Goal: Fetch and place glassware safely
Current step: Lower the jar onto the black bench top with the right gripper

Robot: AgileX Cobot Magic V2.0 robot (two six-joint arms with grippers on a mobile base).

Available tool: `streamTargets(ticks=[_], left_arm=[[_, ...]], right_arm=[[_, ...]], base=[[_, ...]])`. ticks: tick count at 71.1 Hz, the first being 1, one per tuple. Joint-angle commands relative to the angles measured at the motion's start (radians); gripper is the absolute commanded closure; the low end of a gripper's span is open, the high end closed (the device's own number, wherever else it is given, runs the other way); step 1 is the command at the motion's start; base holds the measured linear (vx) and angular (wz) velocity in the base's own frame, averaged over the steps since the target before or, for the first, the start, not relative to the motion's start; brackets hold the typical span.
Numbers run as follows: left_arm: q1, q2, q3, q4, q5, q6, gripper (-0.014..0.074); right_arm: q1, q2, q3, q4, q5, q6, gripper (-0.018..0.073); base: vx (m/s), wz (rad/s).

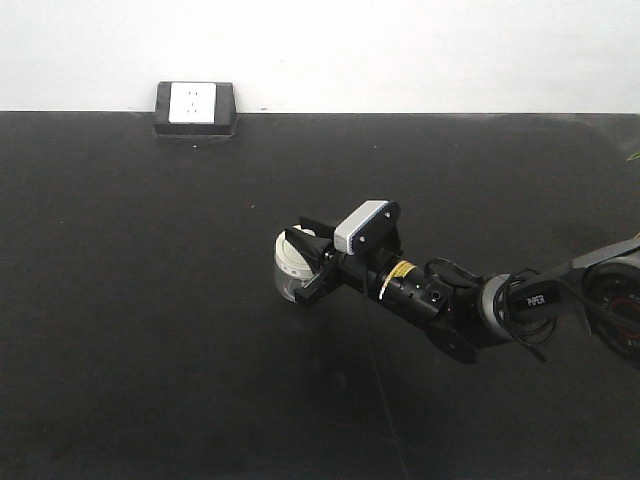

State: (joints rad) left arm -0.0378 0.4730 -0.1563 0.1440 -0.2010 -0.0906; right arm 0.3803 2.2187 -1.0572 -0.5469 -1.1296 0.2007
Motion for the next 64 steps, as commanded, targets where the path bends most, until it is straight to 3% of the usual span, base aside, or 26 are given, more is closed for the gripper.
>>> streamTargets(ticks=[1,24,33,64], left_arm=[[0.003,0.001,-0.026,-0.007,-0.071,-0.009,0.0603],[0.003,0.001,-0.026,-0.007,-0.071,-0.009,0.0603],[0.003,0.001,-0.026,-0.007,-0.071,-0.009,0.0603],[0.003,0.001,-0.026,-0.007,-0.071,-0.009,0.0603]], right_arm=[[-0.008,-0.054,-0.025,0.021,-0.061,-0.001,0.0453],[-0.008,-0.054,-0.025,0.024,-0.061,-0.001,0.0023],[-0.008,-0.054,-0.025,0.036,-0.061,-0.001,-0.0086],[-0.008,-0.081,-0.024,0.048,-0.052,-0.001,-0.0069]], base=[[0.0,0.0],[0.0,0.0],[0.0,0.0],[0.0,0.0]])
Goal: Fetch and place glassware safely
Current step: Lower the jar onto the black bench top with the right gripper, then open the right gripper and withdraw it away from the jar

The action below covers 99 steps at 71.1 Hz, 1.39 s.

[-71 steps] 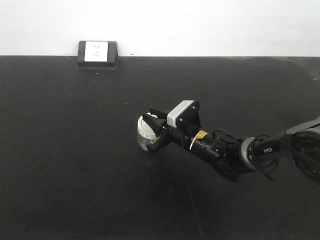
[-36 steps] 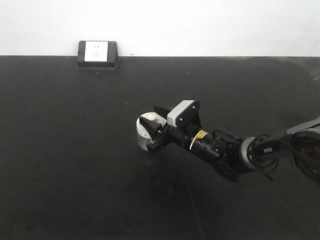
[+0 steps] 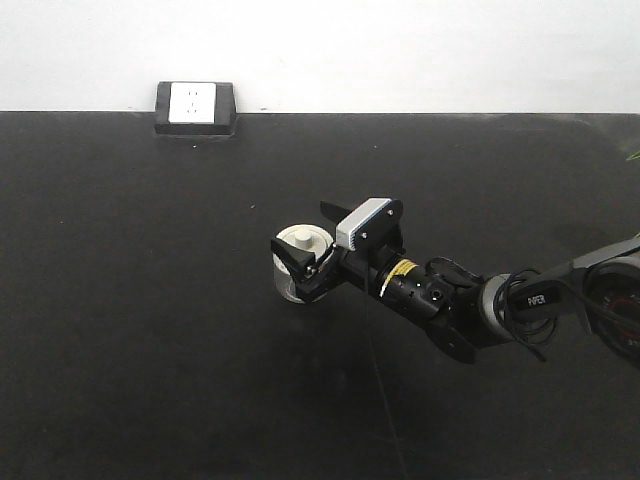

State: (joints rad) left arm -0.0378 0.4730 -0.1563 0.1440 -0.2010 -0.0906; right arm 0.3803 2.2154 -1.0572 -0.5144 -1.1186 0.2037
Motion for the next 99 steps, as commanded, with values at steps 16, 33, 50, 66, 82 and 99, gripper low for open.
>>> streamTargets(ticks=[16,33,50,66,82,99], left_arm=[[0.003,0.001,-0.026,-0.007,-0.071,-0.009,0.0603],[0.003,0.001,-0.026,-0.007,-0.071,-0.009,0.0603],[0.003,0.001,-0.026,-0.007,-0.071,-0.009,0.0603],[0.003,0.001,-0.026,-0.007,-0.071,-0.009,0.0603],[0.003,0.001,-0.026,-0.007,-0.071,-0.009,0.0603],[0.003,0.001,-0.026,-0.007,-0.071,-0.009,0.0603]], right_arm=[[-0.008,-0.203,-0.003,0.014,0.087,-0.004,-0.0033],[-0.008,-0.403,0.16,0.186,0.13,-0.006,0.0022],[-0.008,-0.594,0.352,0.419,0.195,-0.149,0.0097],[-0.008,-0.791,0.445,0.514,0.463,-0.232,0.0309],[-0.008,-1.023,0.453,0.514,0.703,-0.247,0.0572],[-0.008,-1.21,0.469,0.514,0.876,-0.27,0.0567]], base=[[0.0,0.0],[0.0,0.0],[0.0,0.0],[0.0,0.0],[0.0,0.0],[0.0,0.0]])
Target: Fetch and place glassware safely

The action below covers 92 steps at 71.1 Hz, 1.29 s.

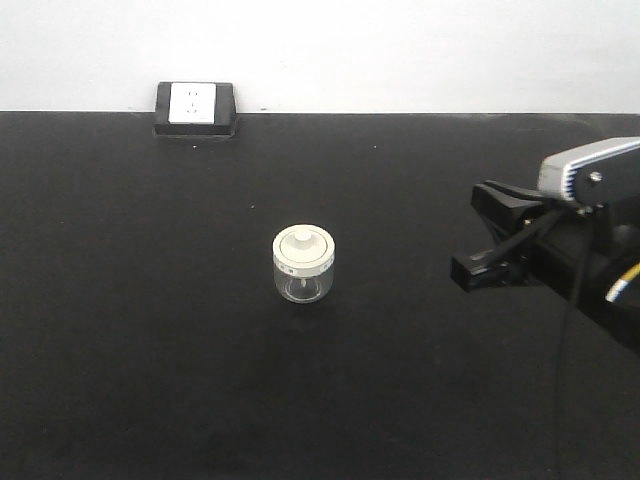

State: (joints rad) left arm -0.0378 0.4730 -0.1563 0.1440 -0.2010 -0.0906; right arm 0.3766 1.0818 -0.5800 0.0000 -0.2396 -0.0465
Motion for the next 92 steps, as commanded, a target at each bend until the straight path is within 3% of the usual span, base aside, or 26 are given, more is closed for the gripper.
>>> streamTargets(ticks=[1,42,72,92], left_arm=[[0.003,0.001,-0.026,-0.007,-0.071,-0.009,0.0603],[0.003,0.001,-0.026,-0.007,-0.071,-0.009,0.0603],[0.003,0.001,-0.026,-0.007,-0.071,-0.009,0.0603],[0.003,0.001,-0.026,-0.007,-0.071,-0.009,0.0603]], right_arm=[[-0.004,-0.088,-0.002,0.0,0.0,-0.02,0.0567],[-0.004,-0.587,0.364,0.024,-0.005,-0.031,0.0564],[-0.004,-0.771,0.382,0.024,0.24,-0.031,0.0564],[-0.004,-0.78,0.382,0.023,0.25,-0.031,0.0564]], base=[[0.0,0.0],[0.0,0.0],[0.0,0.0],[0.0,0.0]])
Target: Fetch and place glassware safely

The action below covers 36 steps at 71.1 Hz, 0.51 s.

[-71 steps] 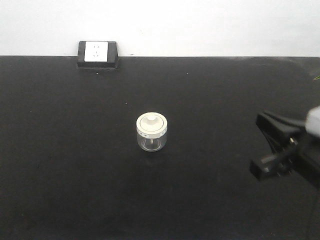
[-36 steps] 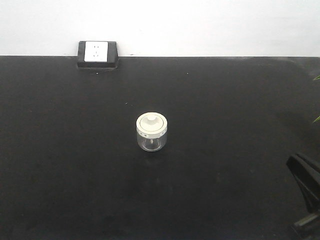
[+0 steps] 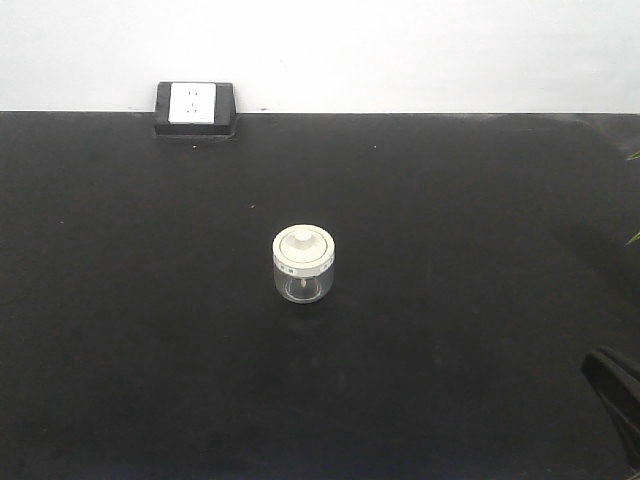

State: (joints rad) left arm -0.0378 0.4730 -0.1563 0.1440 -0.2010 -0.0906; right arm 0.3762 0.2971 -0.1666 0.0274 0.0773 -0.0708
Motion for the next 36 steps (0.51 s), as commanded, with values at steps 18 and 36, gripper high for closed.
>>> streamTargets(ticks=[18,36], left_arm=[[0.003,0.001,-0.026,-0.007,-0.071,-0.009,0.0603],[0.003,0.001,-0.026,-0.007,-0.071,-0.009,0.0603]], right_arm=[[-0.003,0.005,-0.031,-0.004,-0.067,-0.007,0.0563],[-0.003,0.005,-0.031,-0.004,-0.067,-0.007,0.0563]], base=[[0.0,0.0],[0.0,0.0]])
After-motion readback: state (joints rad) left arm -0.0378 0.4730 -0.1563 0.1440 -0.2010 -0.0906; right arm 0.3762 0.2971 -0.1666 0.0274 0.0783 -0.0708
